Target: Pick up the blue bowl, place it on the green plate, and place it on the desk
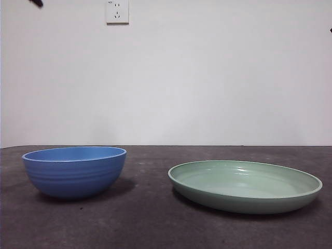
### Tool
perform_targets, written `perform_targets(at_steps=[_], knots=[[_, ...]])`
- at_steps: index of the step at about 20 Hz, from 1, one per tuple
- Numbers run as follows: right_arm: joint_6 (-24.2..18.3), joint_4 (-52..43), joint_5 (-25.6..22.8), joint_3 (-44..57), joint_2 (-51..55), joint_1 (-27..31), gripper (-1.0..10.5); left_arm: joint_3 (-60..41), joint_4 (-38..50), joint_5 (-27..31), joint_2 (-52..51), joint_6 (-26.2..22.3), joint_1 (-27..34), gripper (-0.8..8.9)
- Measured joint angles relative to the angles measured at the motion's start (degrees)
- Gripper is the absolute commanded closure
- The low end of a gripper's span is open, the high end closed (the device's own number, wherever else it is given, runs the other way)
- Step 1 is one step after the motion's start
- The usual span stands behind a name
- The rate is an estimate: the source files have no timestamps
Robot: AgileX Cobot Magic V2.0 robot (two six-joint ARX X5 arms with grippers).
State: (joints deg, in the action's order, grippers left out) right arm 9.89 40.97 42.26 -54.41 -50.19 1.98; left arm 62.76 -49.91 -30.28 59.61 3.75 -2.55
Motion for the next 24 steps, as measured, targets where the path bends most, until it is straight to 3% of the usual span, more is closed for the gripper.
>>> perform_targets(at_steps=[7, 12, 17, 20, 24], knots=[[-1.88, 1.79, 0.04, 0.00, 0.00, 0.00, 3.4, 0.00, -2.36, 0.02, 9.44, -0.28, 0.00, 2.56], [-2.16, 1.79, 0.04, 0.00, 0.00, 0.00, 3.4, 0.00, -2.91, 0.11, 21.55, -0.79, -1.92, 2.66], [-2.16, 1.79, 0.04, 0.00, 0.00, 0.00, 3.4, 0.00, 1.20, 7.56, 30.45, -1.33, -4.96, 3.51], [-2.16, 1.79, 0.04, 0.00, 0.00, 0.00, 3.4, 0.00, 2.67, 7.87, 33.07, -1.31, -5.35, 3.58], [-2.16, 1.81, 0.04, 0.00, 0.00, 0.00, 3.4, 0.00, 3.91, 7.87, 34.73, -1.31, -5.62, 5.71]])
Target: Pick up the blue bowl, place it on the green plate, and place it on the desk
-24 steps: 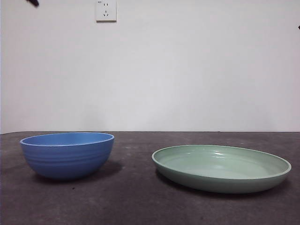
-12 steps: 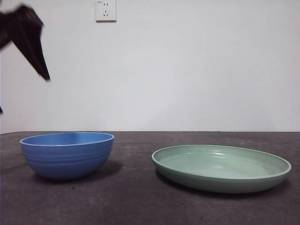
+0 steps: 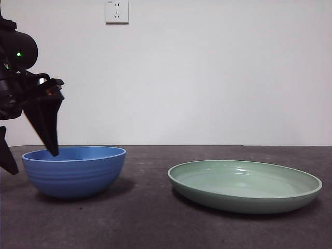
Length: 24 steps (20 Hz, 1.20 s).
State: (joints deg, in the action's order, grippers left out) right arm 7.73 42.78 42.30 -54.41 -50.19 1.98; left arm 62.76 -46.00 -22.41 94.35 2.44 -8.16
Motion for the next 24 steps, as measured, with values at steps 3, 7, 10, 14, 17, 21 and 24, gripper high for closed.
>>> perform_targets(at_steps=[3, 7, 10, 14, 17, 21, 24], knots=[[0.00, 0.00, 0.00, 0.00, 0.00, 0.00, 3.4, 0.00, 0.22, 0.17, 0.13, -0.04, 0.00, 7.04], [0.00, 0.00, 0.00, 0.00, 0.00, 0.00, 3.4, 0.00, 0.83, 0.24, 0.48, -0.26, 0.00, 8.04], [0.00, 0.00, 0.00, 0.00, 0.00, 0.00, 3.4, 0.07, 1.53, 0.52, 0.52, -0.46, 0.00, 8.04], [0.00, 0.00, 0.00, 0.00, 0.00, 0.00, 3.4, 4.17, -0.90, 1.20, 0.55, 1.51, -0.98, 8.04], [0.00, 0.00, 0.00, 0.00, 0.00, 0.00, 3.4, 10.45, -2.95, 3.26, 0.55, 3.30, -4.96, 8.04], [0.00, 0.00, 0.00, 0.00, 0.00, 0.00, 3.4, 17.42, -3.80, 4.72, 0.74, 6.58, -13.73, 8.04], [0.00, 0.02, 0.00, 0.00, 0.00, 0.00, 3.4, 22.45, -3.41, 6.82, 4.66, 8.07, -21.05, 8.04]])
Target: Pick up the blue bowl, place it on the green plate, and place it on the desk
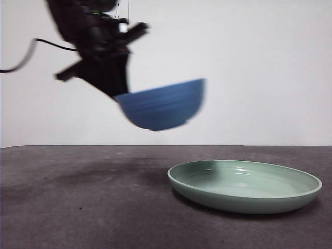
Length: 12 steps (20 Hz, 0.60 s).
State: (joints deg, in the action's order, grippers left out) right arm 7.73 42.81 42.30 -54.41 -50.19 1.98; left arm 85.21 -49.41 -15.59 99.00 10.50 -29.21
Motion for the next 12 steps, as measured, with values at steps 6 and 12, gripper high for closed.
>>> perform_targets(at_steps=[6, 12], knots=[[0.00, -0.02, 0.00, 0.00, 0.00, 0.00, 3.4, 12.63, -1.57, 0.55, 13.73, 2.32, -9.11, 8.04], [0.00, -0.02, 0.00, 0.00, 0.00, 0.00, 3.4, 24.30, -5.86, 3.54, 25.09, 2.27, -13.77, 8.04]])
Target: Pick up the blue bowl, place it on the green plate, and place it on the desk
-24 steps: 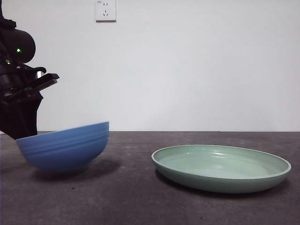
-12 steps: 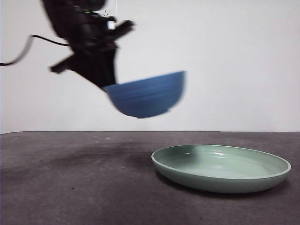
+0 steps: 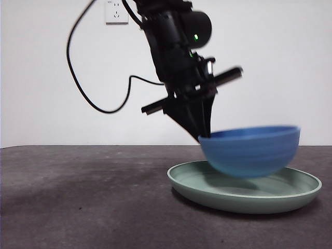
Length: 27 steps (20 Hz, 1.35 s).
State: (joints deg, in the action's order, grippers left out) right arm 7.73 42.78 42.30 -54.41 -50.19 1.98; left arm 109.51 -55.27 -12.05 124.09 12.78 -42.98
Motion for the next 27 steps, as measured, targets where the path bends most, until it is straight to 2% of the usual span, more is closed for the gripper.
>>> perform_targets(at_steps=[8, 9, 11, 14, 16, 19, 23, 27], knots=[[0.00, 0.00, 0.00, 0.00, 0.00, 0.00, 3.4, 0.79, -3.72, 2.75, 1.95, -1.90, 0.09, 8.03], [0.00, 0.00, 0.00, 0.00, 0.00, 0.00, 3.4, 0.79, -3.63, 2.80, 1.95, -2.29, 0.11, 7.78], [-0.02, 0.00, 0.00, 0.00, 0.00, 0.00, 3.4, 0.79, -3.15, 2.82, 1.95, -2.69, 0.09, 6.69], [0.00, 0.00, 0.00, 0.00, 0.00, 0.00, 3.4, 1.05, -2.86, 2.82, 1.95, -2.69, 0.09, 3.90], [0.00, 0.00, 0.00, 0.00, 0.00, 0.00, 3.4, 3.21, -3.91, 2.84, 1.97, -2.80, 0.11, 2.72], [0.00, 0.00, 0.00, 0.00, 0.00, 0.00, 3.4, 10.56, -9.22, 2.84, 1.97, -4.66, 0.11, 2.53], [0.00, 0.02, 0.00, 0.00, 0.00, 0.00, 3.4, 24.65, -22.77, 3.08, 1.84, -8.66, 0.11, 2.54], [0.00, 0.02, 0.02, 0.00, 0.00, 0.00, 3.4, 26.25, -26.08, 3.19, -3.41, -9.29, 0.79, 2.54]])
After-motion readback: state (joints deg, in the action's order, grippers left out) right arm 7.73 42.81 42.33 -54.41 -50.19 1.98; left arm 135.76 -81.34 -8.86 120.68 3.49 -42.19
